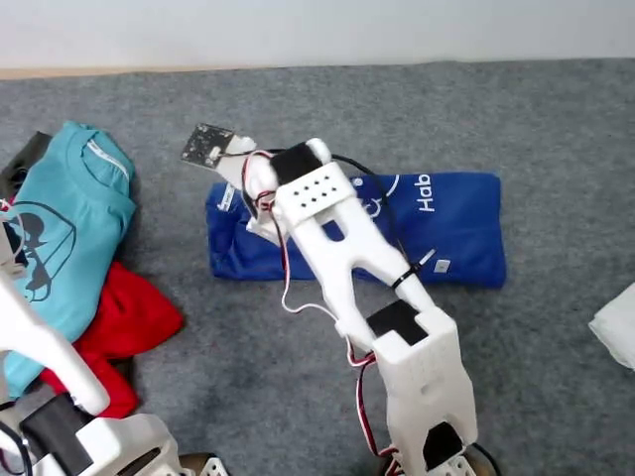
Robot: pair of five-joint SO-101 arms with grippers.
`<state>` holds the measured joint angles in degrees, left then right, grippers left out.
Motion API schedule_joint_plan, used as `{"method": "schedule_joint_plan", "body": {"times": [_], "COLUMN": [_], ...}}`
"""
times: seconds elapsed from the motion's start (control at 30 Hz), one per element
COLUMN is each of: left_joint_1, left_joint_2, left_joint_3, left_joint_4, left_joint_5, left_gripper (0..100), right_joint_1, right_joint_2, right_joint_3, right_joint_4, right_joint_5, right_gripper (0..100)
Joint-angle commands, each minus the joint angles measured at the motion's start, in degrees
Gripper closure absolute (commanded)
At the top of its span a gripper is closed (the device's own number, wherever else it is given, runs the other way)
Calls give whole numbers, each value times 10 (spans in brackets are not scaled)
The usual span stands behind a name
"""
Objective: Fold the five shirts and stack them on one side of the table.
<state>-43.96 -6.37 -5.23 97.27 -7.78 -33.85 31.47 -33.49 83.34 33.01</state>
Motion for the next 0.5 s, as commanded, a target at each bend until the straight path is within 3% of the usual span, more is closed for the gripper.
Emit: {"method": "schedule_joint_plan", "body": {"times": [0.0, 0.17, 0.47], "left_joint_1": [1, 1, 2], "left_joint_2": [-25, -25, -25], "left_joint_3": [-1, -1, -1], "left_joint_4": [-5, -4, 6], "left_joint_5": [1, 1, 0], "left_gripper": [995, 995, 995], "right_joint_1": [44, 101, 102], "right_joint_2": [15, 66, 63], "right_joint_3": [-23, -25, -61], "right_joint_4": [9, 2, 0], "right_joint_5": [24, 27, 23], "right_gripper": [970, 970, 970]}}
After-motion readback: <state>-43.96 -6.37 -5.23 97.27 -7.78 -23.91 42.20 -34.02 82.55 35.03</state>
